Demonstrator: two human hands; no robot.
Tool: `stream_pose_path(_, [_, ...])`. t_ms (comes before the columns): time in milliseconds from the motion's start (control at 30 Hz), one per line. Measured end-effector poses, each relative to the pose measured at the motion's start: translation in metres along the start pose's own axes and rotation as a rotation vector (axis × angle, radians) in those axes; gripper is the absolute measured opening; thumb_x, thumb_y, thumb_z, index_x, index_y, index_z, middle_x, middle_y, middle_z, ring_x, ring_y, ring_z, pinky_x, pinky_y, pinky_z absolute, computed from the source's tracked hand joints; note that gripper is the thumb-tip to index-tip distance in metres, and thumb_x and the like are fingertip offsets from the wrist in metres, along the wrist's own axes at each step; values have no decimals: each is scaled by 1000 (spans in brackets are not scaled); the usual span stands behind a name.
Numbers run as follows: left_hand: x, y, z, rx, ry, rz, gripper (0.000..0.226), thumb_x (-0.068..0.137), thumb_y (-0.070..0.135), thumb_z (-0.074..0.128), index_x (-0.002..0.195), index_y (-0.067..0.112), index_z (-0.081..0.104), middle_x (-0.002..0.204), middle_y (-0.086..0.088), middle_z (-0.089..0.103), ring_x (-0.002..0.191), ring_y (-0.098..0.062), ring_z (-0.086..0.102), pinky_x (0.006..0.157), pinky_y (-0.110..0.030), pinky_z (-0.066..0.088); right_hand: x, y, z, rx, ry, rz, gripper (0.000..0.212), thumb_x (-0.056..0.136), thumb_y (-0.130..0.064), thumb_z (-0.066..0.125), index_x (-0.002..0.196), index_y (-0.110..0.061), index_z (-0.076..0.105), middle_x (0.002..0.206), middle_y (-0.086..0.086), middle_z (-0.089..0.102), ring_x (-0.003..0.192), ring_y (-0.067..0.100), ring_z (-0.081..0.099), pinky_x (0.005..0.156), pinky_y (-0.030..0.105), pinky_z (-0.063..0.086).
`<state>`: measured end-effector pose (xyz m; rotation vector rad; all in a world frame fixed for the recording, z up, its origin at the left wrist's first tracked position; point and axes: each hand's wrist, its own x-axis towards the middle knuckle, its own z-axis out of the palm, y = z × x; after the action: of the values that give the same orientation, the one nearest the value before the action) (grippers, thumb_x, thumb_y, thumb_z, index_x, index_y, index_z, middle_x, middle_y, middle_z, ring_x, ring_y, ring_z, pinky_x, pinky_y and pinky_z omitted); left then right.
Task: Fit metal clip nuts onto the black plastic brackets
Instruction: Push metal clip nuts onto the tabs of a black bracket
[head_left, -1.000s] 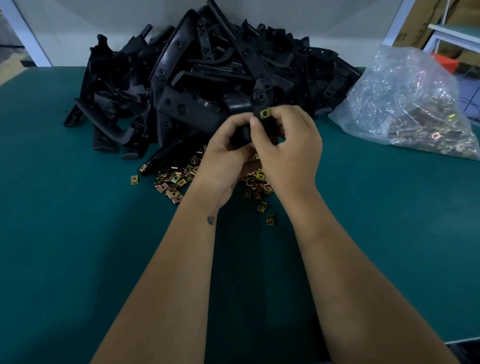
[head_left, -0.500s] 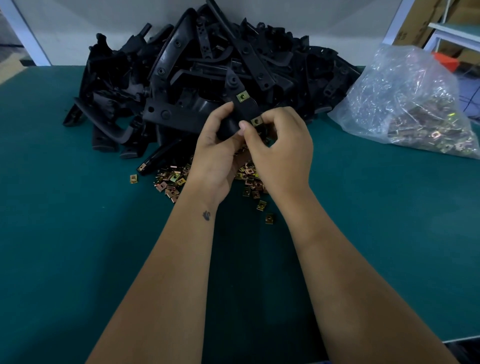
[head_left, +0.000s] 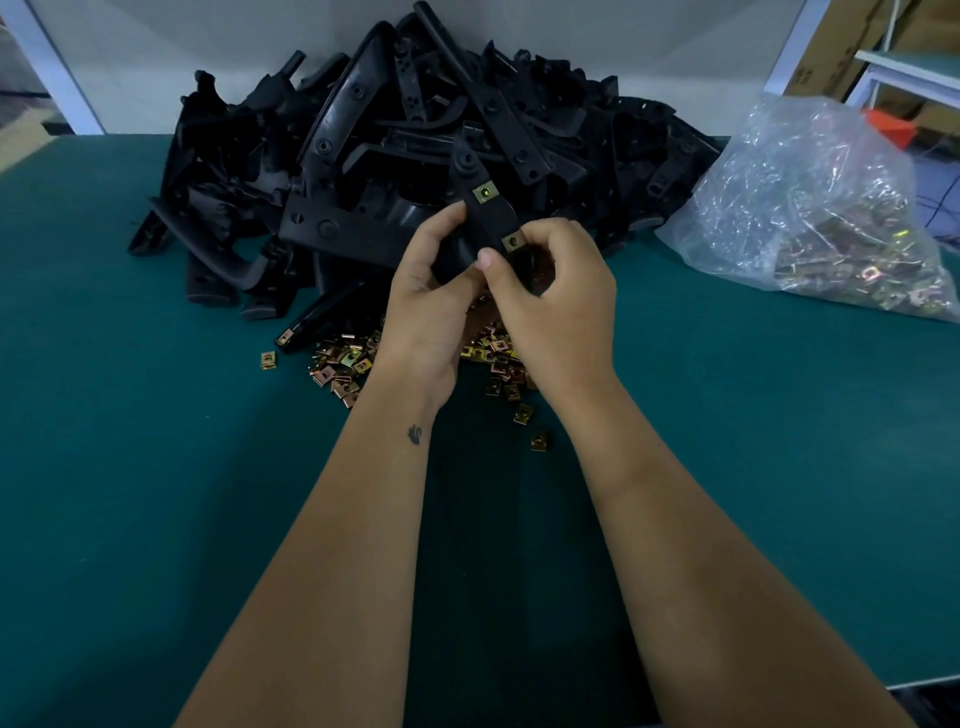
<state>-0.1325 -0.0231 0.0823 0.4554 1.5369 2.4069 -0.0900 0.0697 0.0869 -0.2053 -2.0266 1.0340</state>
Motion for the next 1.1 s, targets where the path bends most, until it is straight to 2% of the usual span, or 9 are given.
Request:
stream_pose_path(167, [-3, 2, 4, 31, 42, 86, 56, 95, 1, 59, 131, 43, 55, 144, 0, 54, 131, -21, 53, 108, -45, 46, 4, 0, -3, 185, 23, 216, 12, 86, -28, 71, 92, -19, 67, 87, -12, 65, 85, 2, 60, 75, 17, 47])
stream_pose_path(333, [-3, 4, 4, -48, 296, 118, 42, 97, 7, 59, 125, 38, 61, 118, 7, 67, 104, -7, 68, 86, -31, 59, 12, 4, -11, 480, 112, 368, 5, 87, -20, 73, 85, -23, 68, 70, -20, 63, 70, -5, 58, 65, 16, 46])
stream_pose_path(433, [0, 5, 2, -70, 386, 120, 42, 99, 4, 53, 124, 38, 58, 121, -1, 68, 103, -8, 68, 74, -23, 56, 12, 3, -10, 699, 31, 453, 7, 86, -16, 74, 88, -21, 70, 80, -12, 69, 80, 5, 64, 67, 23, 49])
stream_pose_path(533, [-1, 7, 3, -131, 412, 129, 58, 98, 2, 53, 140, 40, 43, 125, 2, 65, 110, -12, 67, 75, -25, 57, 5, -1, 0, 862, -80, 519, 12, 86, -7, 72, 92, -16, 68, 92, 0, 70, 84, 13, 64, 70, 27, 50])
stream_pose_path(633, [-2, 9, 2, -158, 434, 155, 81, 98, 0, 54, 154, 44, 17, 140, 4, 54, 116, -14, 64, 79, -29, 59, -1, -5, 9, 881, -126, 552, 13, 88, -3, 68, 91, -16, 67, 85, -2, 68, 72, 9, 61, 71, 27, 50])
stream_pose_path(700, [-1, 10, 1, -213, 445, 141, 93, 97, -2, 55, 155, 46, 1, 144, 0, 50, 119, -18, 62, 82, -33, 60, -1, -5, 9, 871, -104, 581, 10, 91, -5, 65, 89, -14, 67, 83, 2, 65, 65, 9, 57, 68, 27, 49])
stream_pose_path(800, [1, 9, 1, -289, 448, 113, 94, 98, -1, 49, 153, 46, -11, 134, -10, 61, 110, -25, 68, 84, -39, 60, 1, -3, 6, 896, -78, 615, 8, 93, -6, 64, 88, -12, 67, 84, 7, 64, 63, 12, 55, 63, 25, 50])
stream_pose_path(967, [5, 12, -4, -453, 446, 104, 75, 99, 4, 51, 156, 35, 14, 124, -9, 68, 98, -22, 73, 83, -37, 60, 5, 2, 1, 1050, 4, 699, 7, 93, -7, 63, 91, -12, 65, 74, 2, 65, 60, 12, 57, 59, 22, 52])
stream_pose_path(1100, [3, 14, -1, -399, 388, 35, 27, 100, 10, 53, 125, 17, 58, 103, -6, 76, 92, -20, 74, 74, -31, 59, 8, 7, -2, 1077, 3, 700, 5, 94, -10, 63, 91, -14, 64, 75, 1, 66, 61, 11, 59, 60, 23, 52])
